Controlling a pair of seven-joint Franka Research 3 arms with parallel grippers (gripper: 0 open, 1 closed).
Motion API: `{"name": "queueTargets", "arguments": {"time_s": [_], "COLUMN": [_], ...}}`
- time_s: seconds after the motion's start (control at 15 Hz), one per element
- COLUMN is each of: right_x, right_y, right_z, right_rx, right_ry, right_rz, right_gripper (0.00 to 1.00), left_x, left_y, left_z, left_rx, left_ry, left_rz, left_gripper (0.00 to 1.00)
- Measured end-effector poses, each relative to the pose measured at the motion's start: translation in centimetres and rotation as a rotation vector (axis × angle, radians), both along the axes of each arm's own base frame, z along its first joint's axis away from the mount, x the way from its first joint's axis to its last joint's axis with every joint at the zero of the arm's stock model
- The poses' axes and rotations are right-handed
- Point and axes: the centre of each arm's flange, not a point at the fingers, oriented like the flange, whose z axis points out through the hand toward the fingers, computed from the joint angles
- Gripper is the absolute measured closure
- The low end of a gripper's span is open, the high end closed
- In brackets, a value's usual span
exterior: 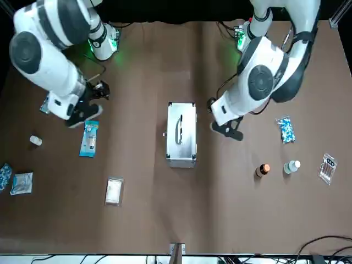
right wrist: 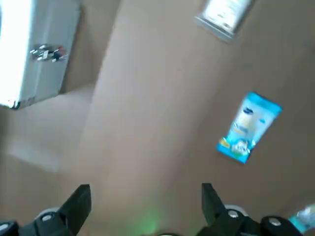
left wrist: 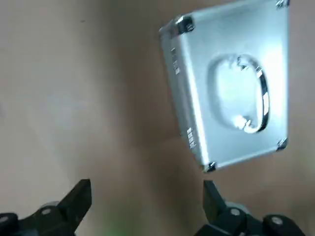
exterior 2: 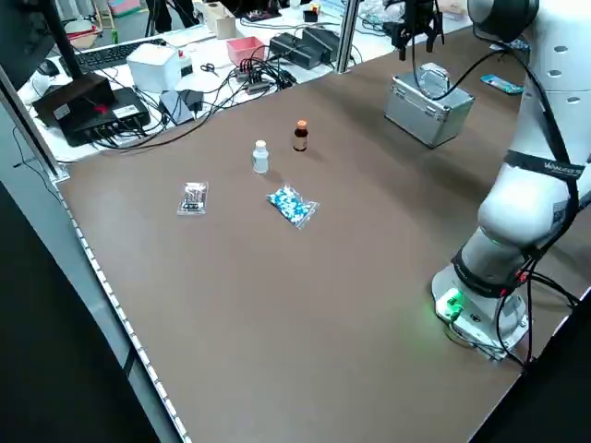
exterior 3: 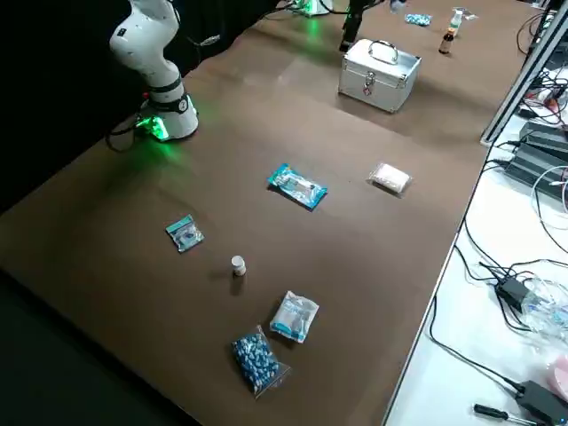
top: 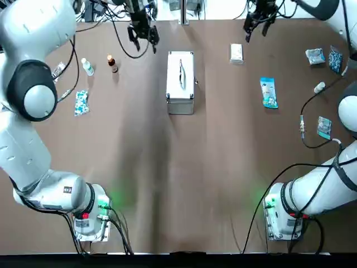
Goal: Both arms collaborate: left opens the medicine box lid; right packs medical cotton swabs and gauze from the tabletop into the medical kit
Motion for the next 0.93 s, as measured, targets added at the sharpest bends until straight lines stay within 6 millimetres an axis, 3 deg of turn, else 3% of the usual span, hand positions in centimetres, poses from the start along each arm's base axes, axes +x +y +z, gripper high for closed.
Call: {"name": "queueTargets", "arguments": {"time_s": [0.27, 0.47, 0.93], "right_x": [0.0, 0.6, 2.5], "right_y": [3.4, 4.6, 5.3], "right_z": [-1.0, -2.6, -5.2], "right_rx": [0.071, 0.185, 0.419], "right_ry": [-0.041, -0.035, -0.120], "right_rz": [0.244, 0.441, 0.867], "right_gripper": [0.01, 0.01, 0.01], "left_x": [-0.5, -1.1, -2.9], "left_y": [-5.4, -9.2, -13.7], "left_z": [-2.6, -4.2, -6.6], "left_rx": [-0.050, -0.081, -0.066], "left_ry": [-0.033, -0.043, -0.063], "left_rz": [0.089, 0.135, 0.229], "left_gripper": [0.00, 0.00, 0.00]}}
